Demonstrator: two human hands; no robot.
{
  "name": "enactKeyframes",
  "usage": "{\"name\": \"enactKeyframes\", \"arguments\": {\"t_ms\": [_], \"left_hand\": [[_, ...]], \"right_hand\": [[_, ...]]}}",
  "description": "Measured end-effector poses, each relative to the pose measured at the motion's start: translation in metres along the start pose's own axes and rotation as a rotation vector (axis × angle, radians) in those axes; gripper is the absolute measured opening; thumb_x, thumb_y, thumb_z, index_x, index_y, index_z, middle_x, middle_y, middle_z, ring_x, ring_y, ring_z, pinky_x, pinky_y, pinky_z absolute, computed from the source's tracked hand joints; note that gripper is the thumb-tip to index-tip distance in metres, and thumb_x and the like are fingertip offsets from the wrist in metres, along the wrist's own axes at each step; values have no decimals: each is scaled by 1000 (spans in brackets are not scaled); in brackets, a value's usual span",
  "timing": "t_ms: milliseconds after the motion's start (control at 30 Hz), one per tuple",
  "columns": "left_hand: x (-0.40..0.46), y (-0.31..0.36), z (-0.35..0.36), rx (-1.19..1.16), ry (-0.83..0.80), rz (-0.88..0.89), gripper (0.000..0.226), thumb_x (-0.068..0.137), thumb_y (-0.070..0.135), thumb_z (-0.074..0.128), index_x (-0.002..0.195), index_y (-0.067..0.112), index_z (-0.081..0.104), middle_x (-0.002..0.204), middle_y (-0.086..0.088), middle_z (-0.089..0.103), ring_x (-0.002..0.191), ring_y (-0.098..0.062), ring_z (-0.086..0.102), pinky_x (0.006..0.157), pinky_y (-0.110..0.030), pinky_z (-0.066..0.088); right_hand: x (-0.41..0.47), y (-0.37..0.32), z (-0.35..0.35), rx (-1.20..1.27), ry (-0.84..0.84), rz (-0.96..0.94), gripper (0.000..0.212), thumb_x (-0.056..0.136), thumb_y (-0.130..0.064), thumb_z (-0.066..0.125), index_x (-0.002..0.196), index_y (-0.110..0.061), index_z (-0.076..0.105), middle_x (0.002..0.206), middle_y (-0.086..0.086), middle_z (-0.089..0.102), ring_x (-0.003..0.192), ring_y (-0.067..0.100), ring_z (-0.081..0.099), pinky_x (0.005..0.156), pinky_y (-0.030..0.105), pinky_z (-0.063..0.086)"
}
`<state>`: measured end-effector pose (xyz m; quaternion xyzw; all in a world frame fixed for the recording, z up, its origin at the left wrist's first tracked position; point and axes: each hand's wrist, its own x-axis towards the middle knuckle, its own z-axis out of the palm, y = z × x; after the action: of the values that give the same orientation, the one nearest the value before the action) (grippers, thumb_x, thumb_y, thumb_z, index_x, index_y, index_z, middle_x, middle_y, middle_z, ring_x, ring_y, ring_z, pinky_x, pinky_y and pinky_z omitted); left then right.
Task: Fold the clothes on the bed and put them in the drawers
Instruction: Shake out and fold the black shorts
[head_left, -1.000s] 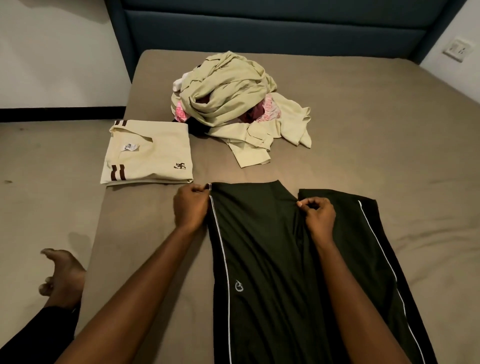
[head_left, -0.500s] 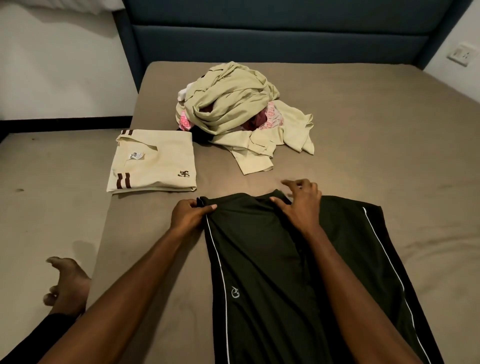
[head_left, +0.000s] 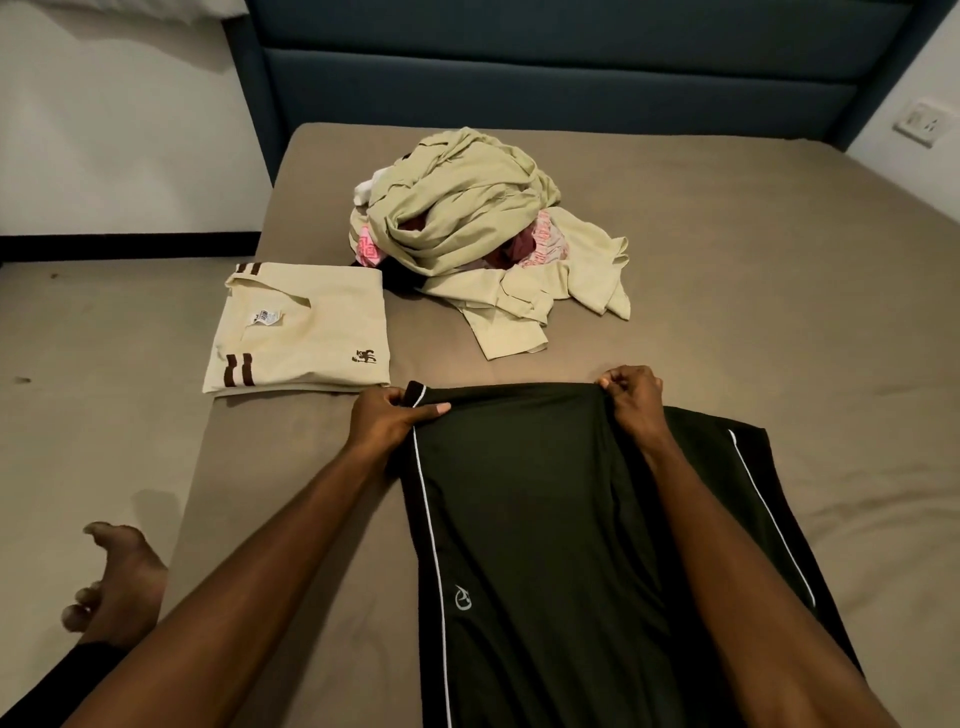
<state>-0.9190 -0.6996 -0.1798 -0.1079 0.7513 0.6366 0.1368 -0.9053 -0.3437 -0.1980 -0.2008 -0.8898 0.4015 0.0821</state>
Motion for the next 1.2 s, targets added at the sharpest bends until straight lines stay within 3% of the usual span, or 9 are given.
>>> {"name": "enactKeyframes", "arguments": {"t_ms": [133,233,300,367,433,600,900,1067,1200], "left_hand": [[2,-4,3,114,18,42,41,65,42,96,68,10,70,62,3,69,57,-3,66,57,-21,55],[14,-11,-1,138,33,62,65,70,60,83,69,-2,64,69,-20,64,62,-20,61,62,-34,52],[17,-8,-4,151,10,65,50,78,48,83,79,-1,70,81,-21,70,72,-28,67,71,-42,60],[14,-1,-4,122,-30,40,34,79,32,88,91,4,74,88,-14,75,79,-24,72,68,-39,63],[10,4,-2,41,-79,-1,34,74,19,91,99,5,73,93,-10,76,84,-21,74,62,-28,61],[28,-1,-8,-5,67,-15,18,81,6,84,97,4,77,90,-16,77,86,-31,76,88,-47,62],[42,-24,-12,129,36,9,32,71,27,93,96,13,79,90,-7,79,88,-25,76,89,-49,61],[-1,-15,-5,123,125,5,66,67,48,93,117,13,68,105,-1,74,94,-18,72,91,-42,60],[-89,-38,-8,-85,192,-50,60,69,23,95,118,15,62,102,-8,69,92,-24,72,77,-35,63]], "right_hand": [[7,-2,1,-122,-85,-51,23,105,-21,55,99,-9,73,113,9,60,121,29,44,97,36,33],[4,-12,-5,-94,-153,-108,42,107,-35,51,85,-6,73,92,8,66,104,24,52,100,46,39],[2,-10,-8,-128,-188,-124,33,98,-52,59,86,-24,73,92,1,67,100,22,55,94,47,46],[0,-6,-6,-183,-197,-165,12,90,-41,71,87,-29,70,94,-2,67,96,21,58,87,43,51],[-6,-9,-6,-116,-165,-196,3,91,-21,74,88,-21,73,89,-2,71,88,17,63,82,37,52],[-5,-22,-6,136,-86,-202,8,94,-12,72,99,-12,78,93,-2,74,83,-1,64,74,15,50],[12,-5,15,-5,-131,-125,9,91,-12,75,99,-14,78,98,7,72,91,20,65,93,44,54],[4,-17,7,38,-112,-8,24,90,-18,78,112,-15,67,106,6,70,101,23,65,87,31,55],[-43,-16,-1,-186,78,-53,44,93,-35,74,132,-24,58,129,5,62,124,27,54,109,45,40]]}}
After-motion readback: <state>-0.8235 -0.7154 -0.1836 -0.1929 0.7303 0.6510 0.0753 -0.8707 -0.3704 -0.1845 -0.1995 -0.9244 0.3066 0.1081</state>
